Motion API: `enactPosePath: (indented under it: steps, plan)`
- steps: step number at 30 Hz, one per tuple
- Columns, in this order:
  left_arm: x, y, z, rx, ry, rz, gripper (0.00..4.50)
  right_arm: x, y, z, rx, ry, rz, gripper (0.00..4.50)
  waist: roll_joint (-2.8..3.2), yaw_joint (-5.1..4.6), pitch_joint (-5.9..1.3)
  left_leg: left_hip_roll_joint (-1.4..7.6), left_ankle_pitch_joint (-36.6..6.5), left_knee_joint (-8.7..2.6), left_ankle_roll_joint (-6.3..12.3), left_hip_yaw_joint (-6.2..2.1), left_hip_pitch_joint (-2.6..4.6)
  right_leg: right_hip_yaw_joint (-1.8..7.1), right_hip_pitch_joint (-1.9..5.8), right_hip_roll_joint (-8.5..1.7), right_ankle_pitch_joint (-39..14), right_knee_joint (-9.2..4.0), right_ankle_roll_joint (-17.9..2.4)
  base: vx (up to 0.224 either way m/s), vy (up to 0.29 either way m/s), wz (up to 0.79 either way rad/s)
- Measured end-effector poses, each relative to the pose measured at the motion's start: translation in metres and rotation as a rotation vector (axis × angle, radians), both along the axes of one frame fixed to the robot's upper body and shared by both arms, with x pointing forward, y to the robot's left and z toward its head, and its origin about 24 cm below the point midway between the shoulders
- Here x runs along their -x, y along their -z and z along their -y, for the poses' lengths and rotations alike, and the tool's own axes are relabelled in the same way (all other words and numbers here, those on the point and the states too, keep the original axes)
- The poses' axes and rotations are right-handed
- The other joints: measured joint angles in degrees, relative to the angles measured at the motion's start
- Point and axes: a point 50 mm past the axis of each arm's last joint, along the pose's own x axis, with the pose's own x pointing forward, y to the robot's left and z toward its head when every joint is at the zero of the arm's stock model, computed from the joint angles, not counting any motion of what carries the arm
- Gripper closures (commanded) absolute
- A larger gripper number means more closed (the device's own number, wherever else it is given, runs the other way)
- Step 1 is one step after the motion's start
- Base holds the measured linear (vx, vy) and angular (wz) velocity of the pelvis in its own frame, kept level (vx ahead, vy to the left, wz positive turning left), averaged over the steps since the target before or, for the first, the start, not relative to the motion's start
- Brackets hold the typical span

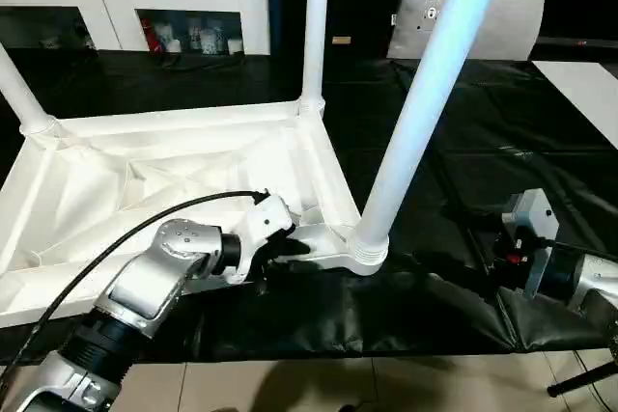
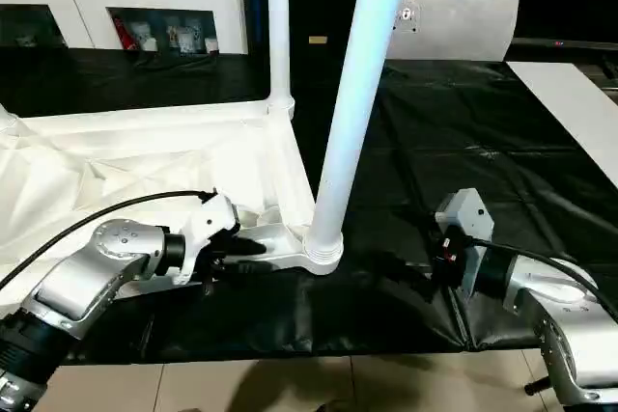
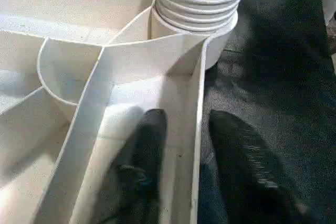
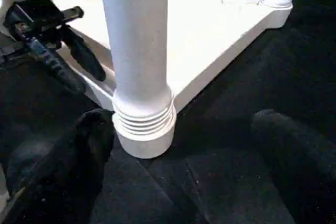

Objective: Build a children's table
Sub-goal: Rotate leg to tighten

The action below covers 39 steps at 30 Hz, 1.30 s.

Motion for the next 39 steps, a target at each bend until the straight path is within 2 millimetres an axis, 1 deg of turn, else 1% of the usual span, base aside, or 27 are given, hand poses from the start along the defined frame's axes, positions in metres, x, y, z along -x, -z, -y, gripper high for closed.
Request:
enactPosePath:
  steps: [4, 5, 6, 8, 10, 11, 12, 14, 15, 16, 18, 21, 23, 24, 27, 29, 32, 34, 35, 36, 38, 39]
  plan:
    - [0.000, 0.002, -0.003, -0.024, 0.008, 0.001, 3.50, 0.000, 0.000, -0.001, 0.000, -0.004, 0.001, 0.00, 0.37, -0.03, -0.23, 0.00, -0.02, 0.00, -0.05, -0.01, 0.08, 0.00, 0.07, 0.00, -0.03, 0.02, 0.06, 0.000, 0.000, 0.00]
    - [0.000, 0.002, -0.003, -0.032, 0.009, 0.004, 3.61, 0.000, 0.000, -0.001, 0.000, -0.004, 0.001, 0.00, 0.44, -0.03, -0.27, 0.00, 0.00, 0.00, -0.06, -0.02, 0.08, 0.00, 0.07, 0.00, -0.13, 0.03, 0.22, 0.000, 0.000, 0.00]
    - [0.000, 0.002, -0.003, -0.036, 0.012, 0.006, 3.84, 0.000, 0.000, -0.001, 0.000, -0.004, 0.001, 0.00, 0.49, -0.02, -0.30, 0.00, 0.01, 0.00, -0.06, -0.02, 0.08, 0.00, 0.07, 0.00, -0.19, 0.03, 0.32, 0.000, 0.000, 0.00]
    - [0.000, 0.002, -0.004, -0.047, 0.020, 0.008, 3.90, -0.001, 0.000, -0.002, 0.000, -0.010, 0.000, 0.00, 0.54, -0.07, -0.33, 0.00, 0.02, 0.00, -0.06, -0.02, 0.09, -0.01, 0.08, 0.00, -0.20, 0.04, 0.34, 0.000, 0.000, 0.00]
    - [0.000, 0.002, -0.004, -0.054, 0.029, 0.008, 4.13, -0.003, 0.000, -0.004, 0.000, -0.017, -0.002, 0.00, 0.56, -0.10, -0.35, 0.00, 0.02, 0.00, -0.07, -0.02, 0.08, 0.00, 0.08, 0.00, -0.20, 0.04, 0.34, 0.000, 0.000, 0.00]
    - [0.000, 0.002, -0.005, -0.061, 0.035, 0.009, 4.13, -0.006, 0.000, -0.006, -0.002, -0.026, -0.003, 0.00, 0.56, -0.16, -0.35, 0.00, 0.03, 0.00, -0.07, -0.02, 0.09, -0.01, 0.07, 0.00, -0.20, 0.04, 0.34, 0.000, 0.000, 0.00]
    - [0.000, 0.001, -0.005, -0.063, 0.039, 0.010, 4.27, -0.007, 0.000, -0.007, -0.003, -0.030, -0.001, 0.00, 0.57, -0.14, -0.35, 0.00, 0.03, 0.00, -0.06, -0.02, 0.08, 0.00, 0.07, 0.00, -0.20, 0.04, 0.34, 0.000, 0.000, 0.00]
    - [0.000, 0.001, -0.005, -0.073, 0.052, 0.010, 4.35, -0.012, -0.001, -0.011, -0.015, -0.055, -0.001, 0.00, 0.58, -0.15, -0.36, 0.00, 0.02, 0.00, -0.07, -0.02, 0.08, -0.01, 0.08, 0.00, -0.18, 0.04, 0.31, 0.000, 0.000, 0.00]
    - [-0.001, 0.001, -0.005, -0.079, 0.062, 0.010, 4.36, -0.015, -0.001, -0.012, -0.019, -0.062, -0.003, 0.18, 0.58, -0.16, -0.36, 0.00, 0.03, 0.00, -0.06, -0.02, 0.07, -0.01, 0.07, 0.00, -0.14, 0.04, 0.24, 0.000, 0.000, 0.00]
    - [-0.001, 0.001, -0.005, -0.080, 0.068, 0.011, 4.47, -0.017, 0.000, -0.014, -0.024, -0.075, -0.008, 0.35, 0.59, -0.15, -0.37, 0.00, 0.03, 0.00, -0.06, -0.02, 0.07, -0.01, 0.08, 0.00, -0.04, 0.04, 0.07, 0.000, 0.000, 0.00]
    - [-0.001, 0.001, -0.005, -0.083, 0.082, 0.016, 4.47, -0.020, 0.003, -0.017, -0.030, -0.092, -0.022, 0.35, 0.58, -0.11, -0.37, 0.00, 0.02, 0.00, -0.06, -0.02, 0.05, -0.02, 0.08, 0.00, -0.02, 0.01, 0.04, 0.000, 0.000, 0.00]
    - [-0.002, 0.000, -0.004, -0.095, 0.109, 0.028, 4.50, -0.027, 0.010, -0.020, -0.036, -0.132, -0.057, 0.76, 0.53, -0.17, -0.37, 0.00, 0.08, 0.00, 0.07, -0.01, 0.04, -0.02, 0.08, -0.01, -0.03, 0.02, 0.05, 0.000, 0.000, 0.00]
    - [-0.002, 0.000, -0.004, -0.098, 0.124, 0.039, 4.50, -0.030, 0.012, -0.024, -0.040, -0.170, -0.077, 0.93, 0.52, -0.09, -0.36, 0.00, 0.13, 0.00, 0.15, -0.02, 0.04, -0.03, 0.07, -0.01, -0.03, 0.03, 0.05, 0.000, 0.000, 0.00]
    - [-0.002, 0.000, -0.004, -0.098, 0.130, 0.043, 4.50, -0.031, 0.013, -0.024, -0.041, -0.182, -0.085, 0.93, 0.51, -0.01, -0.37, 0.01, 0.13, 0.00, 0.15, -0.03, 0.04, -0.05, 0.08, -0.01, -0.04, 0.03, 0.06, 0.000, 0.000, 0.00]
    - [-0.001, 0.000, -0.004, -0.087, 0.152, 0.055, 4.50, -0.036, 0.017, -0.029, -0.047, -0.245, -0.126, 1.28, 0.42, -0.10, -0.33, 0.00, 0.14, -0.01, 0.16, -0.02, 0.03, -0.05, 0.07, -0.02, -0.04, 0.03, 0.06, 0.000, 0.000, 0.00]
    - [0.000, 0.000, -0.004, -0.079, 0.170, 0.050, 4.50, -0.042, 0.018, -0.033, -0.062, -0.269, -0.135, 1.33, 0.38, -0.06, -0.31, 0.00, 0.14, -0.01, 0.15, -0.02, 0.01, -0.06, 0.05, -0.03, -0.03, 0.04, 0.05, 0.000, 0.000, 0.00]
    - [0.001, 0.000, -0.003, -0.072, 0.190, 0.046, 4.50, -0.048, 0.017, -0.040, -0.076, -0.312, -0.137, 1.71, 0.37, 0.39, -0.30, 0.00, 0.19, -0.01, 0.24, -0.01, -0.02, -0.09, 0.05, -0.07, -0.04, 0.04, 0.05, 0.000, 0.000, 0.00]
    - [0.001, 0.000, -0.002, -0.071, 0.191, 0.044, 4.50, -0.050, 0.018, -0.042, -0.082, -0.335, -0.150, 1.78, 0.35, 0.37, -0.30, -0.02, 0.20, -0.01, 0.27, 0.03, -0.02, -0.09, 0.05, -0.11, -0.04, 0.04, 0.05, 0.000, 0.000, 0.00]
    - [0.001, 0.000, -0.002, -0.069, 0.191, 0.042, 4.50, -0.051, 0.018, -0.043, -0.087, -0.349, -0.160, 1.90, 0.34, 0.35, -0.29, -0.04, 0.20, -0.01, 0.27, 0.04, -0.01, -0.09, 0.05, -0.14, -0.04, 0.04, 0.05, 0.000, 0.000, 0.00]
    - [0.000, 0.000, -0.002, -0.068, 0.191, 0.040, 4.50, -0.052, 0.019, -0.044, -0.091, -0.357, -0.166, 1.90, 0.35, 0.35, -0.29, -0.04, 0.21, -0.01, 0.28, 0.08, 0.00, -0.09, 0.06, -0.17, -0.04, 0.05, 0.05, 0.000, 0.000, 0.00]
    - [0.000, 0.001, 0.000, -0.064, 0.193, 0.038, 4.50, -0.054, 0.020, -0.045, -0.097, -0.372, -0.183, 2.18, 0.35, 0.41, -0.30, -0.04, 0.22, 0.00, 0.28, 0.12, 0.02, -0.09, 0.07, -0.22, -0.04, 0.08, 0.05, 0.000, 0.000, 0.00]
    - [-0.001, 0.001, 0.001, -0.060, 0.194, 0.038, 4.50, -0.054, 0.020, -0.045, -0.099, -0.378, -0.188, 2.20, 0.35, 0.42, -0.30, -0.04, 0.22, -0.01, 0.28, 0.14, 0.02, -0.09, 0.07, -0.24, -0.04, 0.08, 0.05, 0.000, 0.000, 0.00]
